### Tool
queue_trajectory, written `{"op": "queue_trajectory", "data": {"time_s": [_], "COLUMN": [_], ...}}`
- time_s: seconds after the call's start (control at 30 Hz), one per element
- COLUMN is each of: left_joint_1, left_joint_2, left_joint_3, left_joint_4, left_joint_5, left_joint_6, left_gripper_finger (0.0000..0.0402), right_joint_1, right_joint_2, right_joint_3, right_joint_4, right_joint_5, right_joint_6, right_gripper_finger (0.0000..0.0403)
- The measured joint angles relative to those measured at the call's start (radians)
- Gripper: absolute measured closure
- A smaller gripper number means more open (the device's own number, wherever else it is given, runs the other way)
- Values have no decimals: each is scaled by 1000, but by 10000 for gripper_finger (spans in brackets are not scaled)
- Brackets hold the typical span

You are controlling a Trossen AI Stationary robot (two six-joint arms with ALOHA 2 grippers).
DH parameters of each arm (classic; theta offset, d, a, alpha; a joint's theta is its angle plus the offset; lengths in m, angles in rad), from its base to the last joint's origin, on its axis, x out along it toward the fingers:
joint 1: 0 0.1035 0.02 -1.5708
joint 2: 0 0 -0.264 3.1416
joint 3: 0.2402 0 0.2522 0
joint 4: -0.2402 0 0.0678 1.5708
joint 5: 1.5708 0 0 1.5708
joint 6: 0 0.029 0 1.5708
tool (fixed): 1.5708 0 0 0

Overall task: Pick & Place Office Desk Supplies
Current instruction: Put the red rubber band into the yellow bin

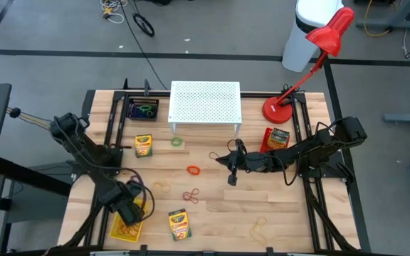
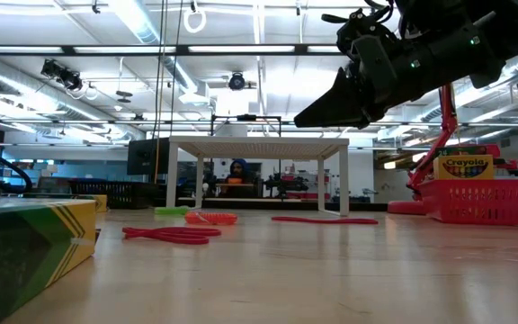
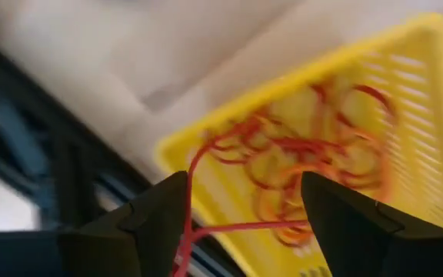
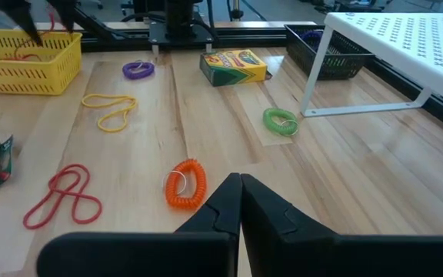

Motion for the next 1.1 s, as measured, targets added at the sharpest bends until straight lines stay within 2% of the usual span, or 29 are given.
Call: {"op": "queue_trajectory", "data": {"time_s": [0.17,0.4,0.6,0.83,0.97,1.1], "left_joint_1": [-2,-5,-5,-5,-22,-53], "left_joint_2": [0,0,0,0,0,0], "left_joint_3": [0,0,14,107,152,160], "left_joint_4": [-109,-142,-220,-383,-351,-323], "left_joint_5": [-25,-67,-64,-64,-87,-114], "left_joint_6": [-25,-29,-25,-7,41,80], "left_gripper_finger": [162,173,149,126,135,161], "right_joint_1": [0,0,0,0,0,0], "right_joint_2": [0,0,0,0,0,0], "right_joint_3": [0,0,0,0,0,0], "right_joint_4": [0,5,6,6,7,7], "right_joint_5": [0,0,0,0,0,0], "right_joint_6": [0,0,0,0,0,0], "right_gripper_finger": [386,386,386,386,386,386]}}
